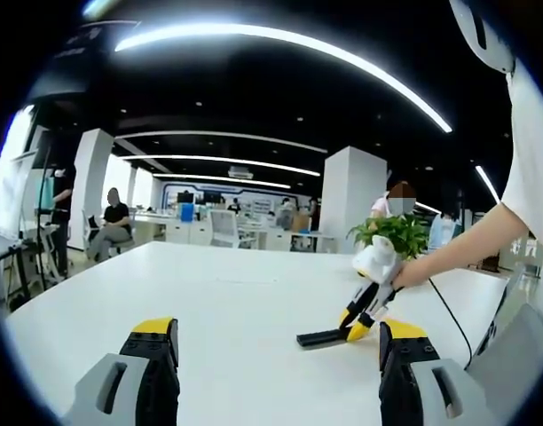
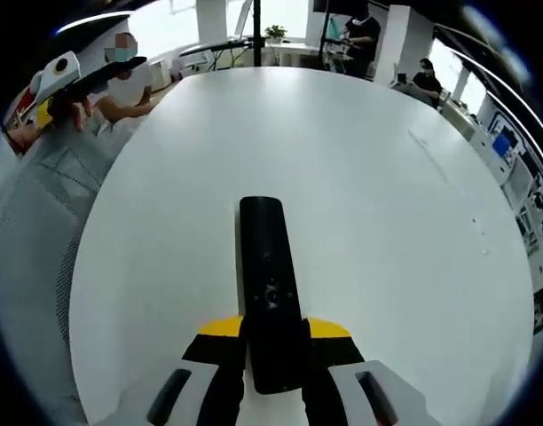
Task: Press the specified remote control buttons in sequence, fully releasing each button before pressing the next.
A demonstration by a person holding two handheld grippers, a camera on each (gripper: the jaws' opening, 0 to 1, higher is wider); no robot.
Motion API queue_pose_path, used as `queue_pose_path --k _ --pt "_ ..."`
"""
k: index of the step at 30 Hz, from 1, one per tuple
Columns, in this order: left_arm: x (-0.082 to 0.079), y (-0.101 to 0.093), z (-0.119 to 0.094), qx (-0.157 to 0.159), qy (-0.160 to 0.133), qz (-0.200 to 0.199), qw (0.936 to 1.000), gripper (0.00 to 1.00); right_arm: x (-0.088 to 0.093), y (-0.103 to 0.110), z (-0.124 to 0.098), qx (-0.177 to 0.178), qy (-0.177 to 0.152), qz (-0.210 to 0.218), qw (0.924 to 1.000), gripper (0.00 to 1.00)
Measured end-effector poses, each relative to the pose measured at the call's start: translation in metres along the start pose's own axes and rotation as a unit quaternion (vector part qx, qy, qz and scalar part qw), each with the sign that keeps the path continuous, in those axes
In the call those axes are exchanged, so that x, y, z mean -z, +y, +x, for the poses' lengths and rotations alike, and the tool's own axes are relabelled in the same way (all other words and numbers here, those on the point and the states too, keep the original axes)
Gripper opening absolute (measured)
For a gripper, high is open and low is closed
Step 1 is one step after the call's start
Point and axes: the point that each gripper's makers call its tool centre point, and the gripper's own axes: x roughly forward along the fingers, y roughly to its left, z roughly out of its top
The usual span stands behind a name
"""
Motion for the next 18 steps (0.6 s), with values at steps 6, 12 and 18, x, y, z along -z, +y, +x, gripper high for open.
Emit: queue_pose_path --k 6,12,18 --pt "0.001 0.0 0.0 0.0 0.002 0.001 1.0 0.97 -0.001 -0.008 0.001 -0.005 -0.006 -0.008 0.9999 0.22" --pt "0.003 0.0 0.0 0.001 0.009 0.003 1.0 0.96 -0.004 -0.01 0.001 -0.006 -0.002 -0.011 0.9999 0.22" --pt "0.004 0.0 0.0 0.001 0.012 0.006 0.9999 0.96 -0.006 -0.016 0.001 -0.004 -0.004 -0.008 0.9999 0.22"
